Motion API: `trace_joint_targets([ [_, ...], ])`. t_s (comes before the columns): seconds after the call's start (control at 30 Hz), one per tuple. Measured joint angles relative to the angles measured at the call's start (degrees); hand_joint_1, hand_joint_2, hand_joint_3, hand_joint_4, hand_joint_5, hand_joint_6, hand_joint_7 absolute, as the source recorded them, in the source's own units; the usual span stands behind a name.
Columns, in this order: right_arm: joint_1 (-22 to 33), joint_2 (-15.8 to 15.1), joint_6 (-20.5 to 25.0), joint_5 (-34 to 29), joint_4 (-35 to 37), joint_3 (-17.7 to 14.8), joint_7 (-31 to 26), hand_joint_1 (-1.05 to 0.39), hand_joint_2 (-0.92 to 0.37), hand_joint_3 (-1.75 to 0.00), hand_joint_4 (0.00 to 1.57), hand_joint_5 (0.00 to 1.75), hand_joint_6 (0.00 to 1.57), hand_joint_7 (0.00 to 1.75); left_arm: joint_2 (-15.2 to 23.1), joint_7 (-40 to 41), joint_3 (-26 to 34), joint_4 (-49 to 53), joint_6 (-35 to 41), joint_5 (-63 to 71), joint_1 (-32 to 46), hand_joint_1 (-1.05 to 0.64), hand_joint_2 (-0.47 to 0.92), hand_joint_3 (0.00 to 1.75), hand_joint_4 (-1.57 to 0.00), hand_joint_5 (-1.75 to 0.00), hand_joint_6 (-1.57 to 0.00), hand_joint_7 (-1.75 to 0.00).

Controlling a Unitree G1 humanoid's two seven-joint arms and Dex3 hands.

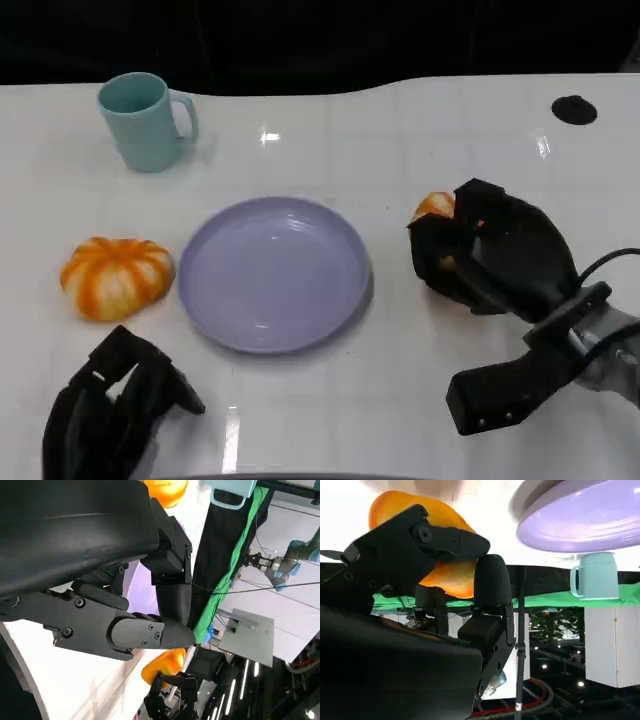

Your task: Grasp the bread from the table and place it into the plate.

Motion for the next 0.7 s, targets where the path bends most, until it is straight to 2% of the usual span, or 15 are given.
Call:
trace_joint_targets([
  [0.2,-0.1,0.0,-1.7,0.1,0.0,-0.2,-1.7,-0.22,-0.46,-1.16,0.91,1.75,0.67,1.75,0.0,0.0,0.0,0.0,0.0,0.0,0.0,-0.59,0.92,0.23,-0.65,-1.75,-0.54,-1.5],
  [0.4,-2.2,0.4,-4.0,1.4,-1.0,-0.7,-0.9,-0.23,-0.42,-1.27,0.89,1.75,0.63,1.75,0.0,0.0,-0.1,0.0,0.0,0.1,0.1,-0.58,0.92,0.25,-0.63,-1.75,-0.52,-1.5],
  [0.53,-4.2,2.1,-5.4,3.1,-2.6,-1.1,4.6,-0.2,-0.41,-1.22,0.87,1.75,0.63,1.75,0.0,0.0,-0.1,0.1,-0.2,0.3,0.1,-0.58,0.92,0.25,-0.63,-1.75,-0.51,-1.5],
  [0.7,-6.2,5.1,-7.3,5.2,-4.0,-1.9,12.5,-0.22,-0.46,-1.16,0.89,1.75,0.64,1.75,0.0,0.0,-0.1,0.1,-0.5,0.6,0.1,-0.58,0.92,0.25,-0.63,-1.75,-0.51,-1.5],
])
